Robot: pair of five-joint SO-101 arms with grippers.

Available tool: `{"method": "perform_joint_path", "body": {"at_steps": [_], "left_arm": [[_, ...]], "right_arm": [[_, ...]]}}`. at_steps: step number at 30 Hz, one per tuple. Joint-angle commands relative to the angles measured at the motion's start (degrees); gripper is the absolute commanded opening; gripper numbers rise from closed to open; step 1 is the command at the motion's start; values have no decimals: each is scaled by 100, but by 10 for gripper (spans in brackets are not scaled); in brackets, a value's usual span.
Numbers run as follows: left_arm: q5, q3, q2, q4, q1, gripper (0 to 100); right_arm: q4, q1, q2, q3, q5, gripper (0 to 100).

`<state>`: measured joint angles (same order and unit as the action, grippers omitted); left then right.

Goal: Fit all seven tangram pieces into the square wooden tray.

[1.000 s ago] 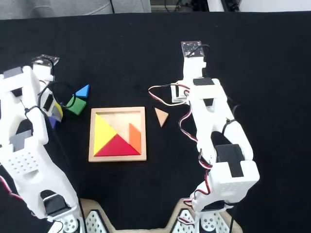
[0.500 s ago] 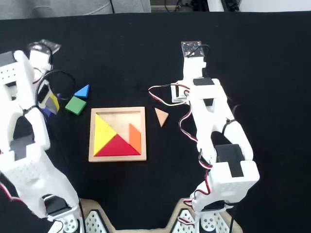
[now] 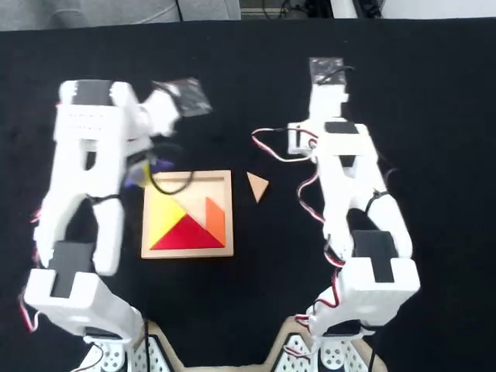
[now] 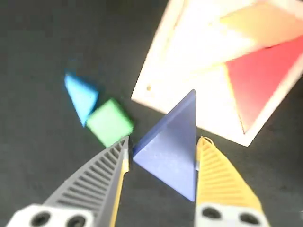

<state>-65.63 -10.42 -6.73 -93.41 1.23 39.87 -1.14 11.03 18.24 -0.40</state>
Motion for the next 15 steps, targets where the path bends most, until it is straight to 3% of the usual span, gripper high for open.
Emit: {"method": "perform_joint_path", "body": {"at_steps": [1,9,15], "left_arm": [[-554,-22,264,413,-690,155],[-607,347,-396,1662,-1490,156],[-923,-242,-1477,1749,-1543,156]], "right_arm": [[-387,-431,-40,-198,-193,15],[-985,-1116,145,-101,-774,15],[-1055,-1125,224,-101,-844,15]]}}
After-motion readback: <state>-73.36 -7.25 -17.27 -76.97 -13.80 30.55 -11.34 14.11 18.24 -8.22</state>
